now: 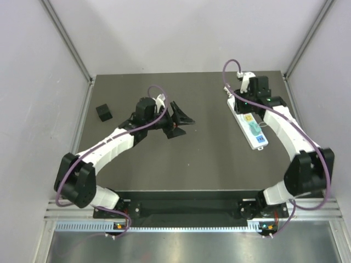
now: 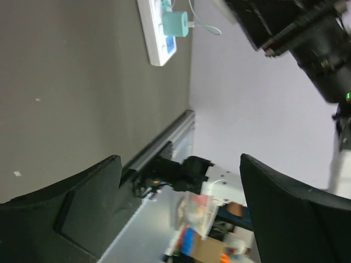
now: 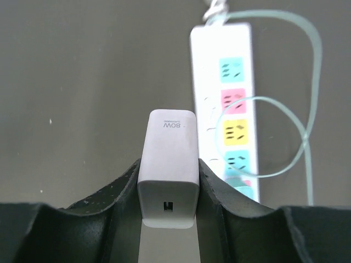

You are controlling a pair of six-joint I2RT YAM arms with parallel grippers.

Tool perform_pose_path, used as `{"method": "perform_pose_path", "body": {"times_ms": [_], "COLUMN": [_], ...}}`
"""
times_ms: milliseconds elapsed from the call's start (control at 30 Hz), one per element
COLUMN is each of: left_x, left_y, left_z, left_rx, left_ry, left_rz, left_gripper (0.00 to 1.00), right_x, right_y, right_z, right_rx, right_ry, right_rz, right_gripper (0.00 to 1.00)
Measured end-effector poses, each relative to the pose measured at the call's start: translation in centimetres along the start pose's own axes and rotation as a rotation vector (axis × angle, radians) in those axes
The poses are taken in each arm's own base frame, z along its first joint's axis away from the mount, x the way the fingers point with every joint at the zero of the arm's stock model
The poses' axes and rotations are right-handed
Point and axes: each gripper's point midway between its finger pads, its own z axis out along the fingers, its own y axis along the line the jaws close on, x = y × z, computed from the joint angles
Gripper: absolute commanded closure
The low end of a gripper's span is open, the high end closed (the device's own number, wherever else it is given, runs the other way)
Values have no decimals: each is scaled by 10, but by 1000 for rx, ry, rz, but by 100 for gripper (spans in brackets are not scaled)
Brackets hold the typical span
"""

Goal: Insert the plug

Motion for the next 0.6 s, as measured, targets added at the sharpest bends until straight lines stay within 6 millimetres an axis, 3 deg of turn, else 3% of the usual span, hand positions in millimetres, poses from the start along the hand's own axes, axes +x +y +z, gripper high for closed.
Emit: {"method": "perform_pose_path", "body": {"times_ms": [133,233,400,600], "left_x": [-7,-11,-16,-22], "left_y": [3,10,20,33], "left_z": [-22,-39,-57,-64], "left_rx": [-77,-130,-173,-212], "left_ry": [-50,-91,-146,-161], "left_rz": [163,239,321,340], "left_gripper": [7,7,6,6], "right_x": [42,59,57,56], "right_y": [5,-1,-23,-38], "right_z": [34,49,60,72], "right_rx": [-45,-40,-13,1], "right_ry": [202,296,328,336], "right_rz": [2,11,41,62], "right_gripper": [100,100,100,100]}}
